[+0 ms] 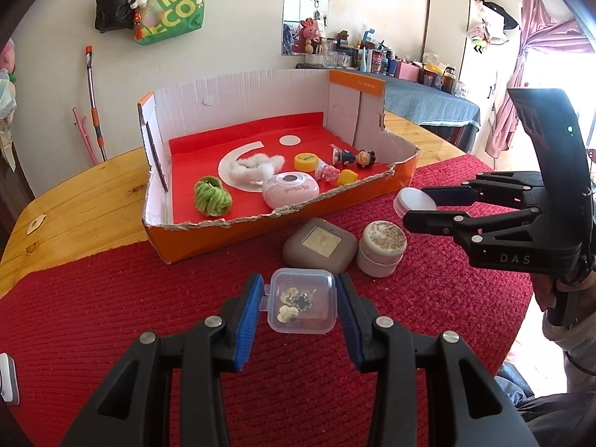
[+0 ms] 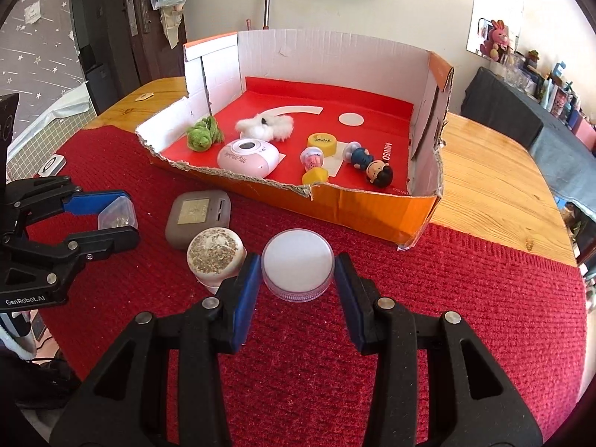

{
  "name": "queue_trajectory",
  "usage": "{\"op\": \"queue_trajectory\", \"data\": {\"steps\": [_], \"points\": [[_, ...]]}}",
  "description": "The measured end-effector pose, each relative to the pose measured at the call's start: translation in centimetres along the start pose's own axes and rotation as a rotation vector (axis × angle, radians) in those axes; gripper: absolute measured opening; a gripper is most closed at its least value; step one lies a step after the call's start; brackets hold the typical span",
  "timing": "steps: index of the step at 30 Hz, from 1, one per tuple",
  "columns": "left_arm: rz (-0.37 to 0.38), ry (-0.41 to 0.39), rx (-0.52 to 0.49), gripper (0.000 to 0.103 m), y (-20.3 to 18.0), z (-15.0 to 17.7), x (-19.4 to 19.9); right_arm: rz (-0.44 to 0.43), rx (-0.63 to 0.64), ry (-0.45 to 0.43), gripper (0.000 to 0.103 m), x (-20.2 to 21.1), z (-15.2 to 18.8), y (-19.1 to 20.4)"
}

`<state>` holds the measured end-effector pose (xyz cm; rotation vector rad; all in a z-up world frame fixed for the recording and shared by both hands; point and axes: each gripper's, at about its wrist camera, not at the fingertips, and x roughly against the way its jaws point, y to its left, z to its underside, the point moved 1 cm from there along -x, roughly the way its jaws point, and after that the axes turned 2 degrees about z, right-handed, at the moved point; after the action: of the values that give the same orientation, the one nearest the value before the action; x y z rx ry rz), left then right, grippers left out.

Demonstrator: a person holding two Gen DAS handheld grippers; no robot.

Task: Organize objects
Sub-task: 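Carry clear box toward orange box with left tool while right tool carries white lid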

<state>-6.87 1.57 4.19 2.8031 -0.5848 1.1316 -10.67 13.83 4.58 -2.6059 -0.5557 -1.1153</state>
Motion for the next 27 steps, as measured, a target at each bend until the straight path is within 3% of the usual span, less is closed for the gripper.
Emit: {"op": "queue_trajectory", "data": {"steps": [27], "points": [[-0.005,-0.048,0.003,0.042,0.1,-0.6,1.9,-0.044,0.012,-0.043,0.039,2.5,-0.4,1.1]]}}
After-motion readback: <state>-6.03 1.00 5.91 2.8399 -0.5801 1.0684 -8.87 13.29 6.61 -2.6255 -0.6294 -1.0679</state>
